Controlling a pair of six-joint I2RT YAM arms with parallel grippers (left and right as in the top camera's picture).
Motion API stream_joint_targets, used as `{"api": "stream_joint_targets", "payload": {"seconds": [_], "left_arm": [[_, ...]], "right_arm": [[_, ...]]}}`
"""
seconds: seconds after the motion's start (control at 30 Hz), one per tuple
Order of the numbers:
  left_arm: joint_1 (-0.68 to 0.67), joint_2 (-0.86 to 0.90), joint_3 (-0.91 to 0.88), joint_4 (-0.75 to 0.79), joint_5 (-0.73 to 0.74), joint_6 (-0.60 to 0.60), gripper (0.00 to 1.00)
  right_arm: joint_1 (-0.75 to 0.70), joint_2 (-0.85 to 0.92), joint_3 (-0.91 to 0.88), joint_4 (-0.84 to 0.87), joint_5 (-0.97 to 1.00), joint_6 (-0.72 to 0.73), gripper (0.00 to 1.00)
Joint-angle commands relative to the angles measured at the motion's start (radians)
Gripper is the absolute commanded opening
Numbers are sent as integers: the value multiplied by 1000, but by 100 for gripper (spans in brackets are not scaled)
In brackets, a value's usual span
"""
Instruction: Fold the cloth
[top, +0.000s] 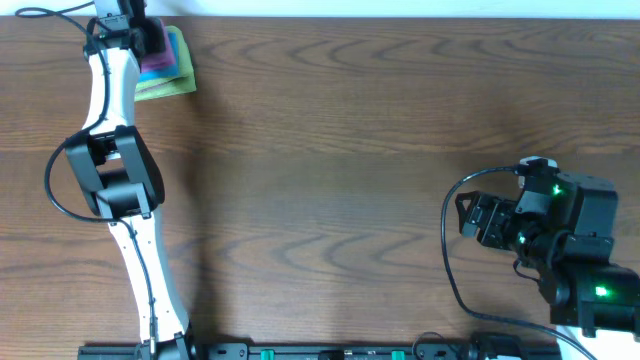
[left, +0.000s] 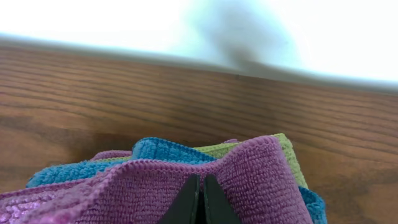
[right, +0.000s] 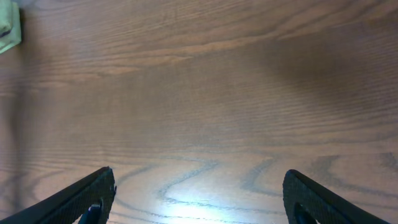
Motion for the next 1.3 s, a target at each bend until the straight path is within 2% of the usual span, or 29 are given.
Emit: {"api": "stream_joint_targets", "payload": {"seconds": [0.0,0.33,0.47,0.6,0.73,0.8,0.9,1.03,1.1,1.27], "left_arm": [[-10,-45,-11,-4,0,-4,6],[-10,-226,-11,-126,-3,-5,6],[-10,-312,-11,-272,-2,-73,6],[-12,-422,-11,-518,57,-95,6],[-13,-531,-11,-756,123,-101,6],[-17,-590,-11,-830,142,-102,6],[-28,-661,-11,-859,172,-109,6],[-59,-788,-18,-923,185,-106,6],[-77,-878,-73,-925,185,-109,6],[-136,-1209,-483,-825,150,-128,6]], "right_arm": [[-9,-2,-1,1,-1,16,86],[-9,-2,-1,6,0,14,88],[-9,-3,-1,8,0,-3,88],[-9,-3,2,9,3,-11,81],[-9,-13,9,5,3,-11,82],[-9,-29,9,-3,3,-11,81],[-9,-64,9,-27,3,-32,77],[-9,-154,22,-60,3,-65,78],[-9,-209,44,-78,6,-105,79],[-9,-346,92,-178,7,-189,84]]}}
